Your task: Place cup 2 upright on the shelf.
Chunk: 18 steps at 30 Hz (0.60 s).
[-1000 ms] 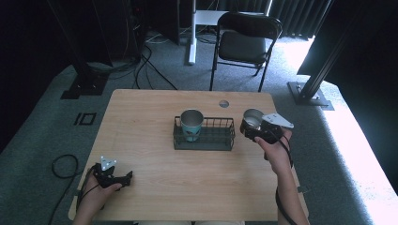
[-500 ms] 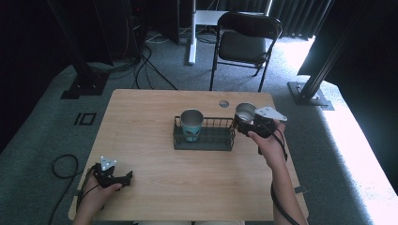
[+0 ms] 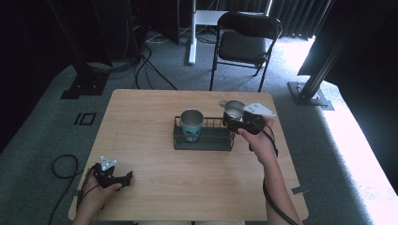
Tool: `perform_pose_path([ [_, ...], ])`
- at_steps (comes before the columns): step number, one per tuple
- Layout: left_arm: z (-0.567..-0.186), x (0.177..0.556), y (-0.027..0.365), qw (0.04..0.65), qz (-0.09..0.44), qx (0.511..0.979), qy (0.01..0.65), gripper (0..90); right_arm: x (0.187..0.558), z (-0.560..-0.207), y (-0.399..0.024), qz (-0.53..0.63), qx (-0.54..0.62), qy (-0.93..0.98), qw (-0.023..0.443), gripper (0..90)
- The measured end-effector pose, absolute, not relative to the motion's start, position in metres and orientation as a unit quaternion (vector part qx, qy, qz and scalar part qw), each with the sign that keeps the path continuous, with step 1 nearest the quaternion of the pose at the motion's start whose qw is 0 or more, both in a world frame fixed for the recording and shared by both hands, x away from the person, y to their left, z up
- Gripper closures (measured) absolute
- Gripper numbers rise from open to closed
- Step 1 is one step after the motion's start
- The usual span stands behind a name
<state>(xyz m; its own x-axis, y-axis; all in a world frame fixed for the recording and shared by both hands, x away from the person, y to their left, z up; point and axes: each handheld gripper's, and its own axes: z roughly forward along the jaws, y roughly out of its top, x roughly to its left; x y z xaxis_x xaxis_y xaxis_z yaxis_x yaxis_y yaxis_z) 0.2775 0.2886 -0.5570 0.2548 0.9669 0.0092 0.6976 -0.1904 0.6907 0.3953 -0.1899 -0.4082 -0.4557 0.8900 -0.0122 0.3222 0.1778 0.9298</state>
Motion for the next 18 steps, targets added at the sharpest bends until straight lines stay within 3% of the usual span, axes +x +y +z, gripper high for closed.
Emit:
perform_pose_path([
  [18,-0.557,0.278,0.288,0.292,0.230,0.736,0.566,3.0,0.404,-0.432,-0.160,0.474,0.418,0.725,0.274,18.1],
])
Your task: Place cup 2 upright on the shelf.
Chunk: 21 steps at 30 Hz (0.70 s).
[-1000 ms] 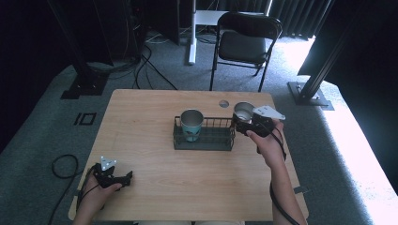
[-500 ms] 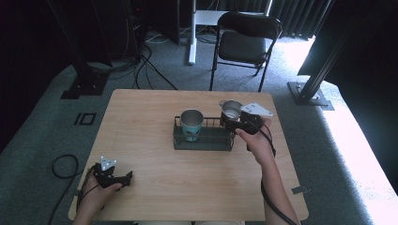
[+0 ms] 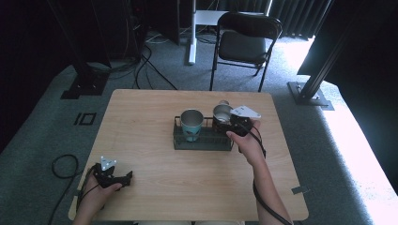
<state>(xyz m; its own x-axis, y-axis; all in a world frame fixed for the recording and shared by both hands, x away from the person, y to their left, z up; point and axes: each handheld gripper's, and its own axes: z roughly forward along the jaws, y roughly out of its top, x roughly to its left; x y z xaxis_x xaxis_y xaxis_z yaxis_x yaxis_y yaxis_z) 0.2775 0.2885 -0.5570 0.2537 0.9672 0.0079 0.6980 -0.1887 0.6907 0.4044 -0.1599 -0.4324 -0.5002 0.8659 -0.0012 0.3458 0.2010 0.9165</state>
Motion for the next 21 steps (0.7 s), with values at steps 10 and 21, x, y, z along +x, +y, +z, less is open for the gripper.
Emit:
perform_pose_path([
  [10,-0.557,0.278,0.288,0.292,0.230,0.736,0.566,3.0,0.408,-0.451,-0.154,0.465,0.423,0.732,0.263,18.1],
  [21,-0.557,0.278,0.289,0.292,0.230,0.736,0.566,3.0,0.408,-0.468,-0.149,0.452,0.425,0.740,0.261,18.1],
])
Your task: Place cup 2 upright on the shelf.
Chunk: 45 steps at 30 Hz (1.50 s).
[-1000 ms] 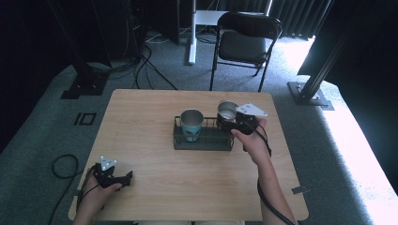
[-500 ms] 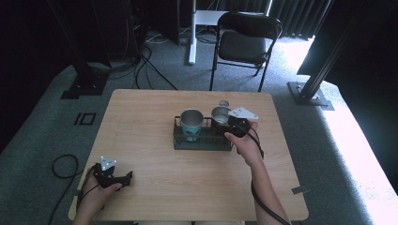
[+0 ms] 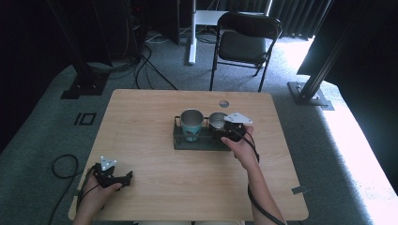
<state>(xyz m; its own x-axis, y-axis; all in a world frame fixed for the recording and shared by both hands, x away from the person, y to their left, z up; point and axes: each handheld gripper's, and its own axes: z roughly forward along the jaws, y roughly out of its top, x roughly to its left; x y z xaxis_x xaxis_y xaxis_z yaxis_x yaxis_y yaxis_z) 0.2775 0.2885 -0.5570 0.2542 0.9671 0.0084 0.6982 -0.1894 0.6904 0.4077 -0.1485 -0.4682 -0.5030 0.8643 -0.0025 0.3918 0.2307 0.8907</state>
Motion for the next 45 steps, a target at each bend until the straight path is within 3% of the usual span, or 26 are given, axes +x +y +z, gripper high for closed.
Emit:
perform_pose_path([
  [28,-0.557,0.278,0.289,0.292,0.230,0.736,0.566,3.0,0.410,-0.483,-0.143,0.438,0.425,0.753,0.245,17.8],
  [30,-0.557,0.278,0.289,0.292,0.230,0.736,0.566,3.0,0.408,-0.484,-0.145,0.444,0.427,0.752,0.236,12.3],
  [45,-0.557,0.278,0.289,0.292,0.230,0.736,0.566,3.0,0.394,-0.478,-0.158,0.462,0.416,0.747,0.234,11.7],
])
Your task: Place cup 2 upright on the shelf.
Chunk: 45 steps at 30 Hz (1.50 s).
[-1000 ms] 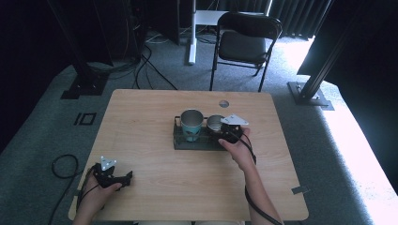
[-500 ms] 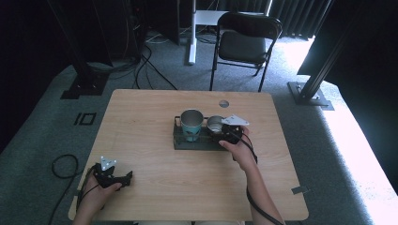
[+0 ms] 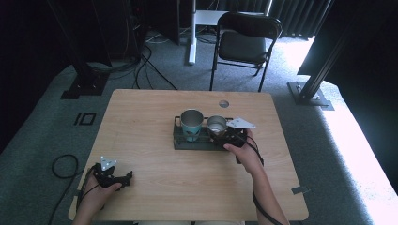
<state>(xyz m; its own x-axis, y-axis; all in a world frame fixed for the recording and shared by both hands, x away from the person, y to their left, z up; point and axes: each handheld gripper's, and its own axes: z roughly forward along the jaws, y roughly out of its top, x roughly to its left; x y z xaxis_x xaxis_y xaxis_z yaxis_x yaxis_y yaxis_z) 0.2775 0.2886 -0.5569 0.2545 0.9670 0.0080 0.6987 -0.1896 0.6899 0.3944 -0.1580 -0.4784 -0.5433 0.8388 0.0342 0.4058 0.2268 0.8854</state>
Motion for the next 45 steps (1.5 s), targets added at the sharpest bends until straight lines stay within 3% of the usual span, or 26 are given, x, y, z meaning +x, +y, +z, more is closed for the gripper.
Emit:
perform_pose_path([
  [25,-0.557,0.278,0.289,0.292,0.230,0.736,0.566,3.0,0.366,-0.475,-0.200,0.465,0.430,0.732,0.251,11.7],
  [45,-0.557,0.278,0.288,0.292,0.231,0.736,0.566,3.0,0.343,-0.492,-0.234,0.447,0.449,0.729,0.259,11.7],
])
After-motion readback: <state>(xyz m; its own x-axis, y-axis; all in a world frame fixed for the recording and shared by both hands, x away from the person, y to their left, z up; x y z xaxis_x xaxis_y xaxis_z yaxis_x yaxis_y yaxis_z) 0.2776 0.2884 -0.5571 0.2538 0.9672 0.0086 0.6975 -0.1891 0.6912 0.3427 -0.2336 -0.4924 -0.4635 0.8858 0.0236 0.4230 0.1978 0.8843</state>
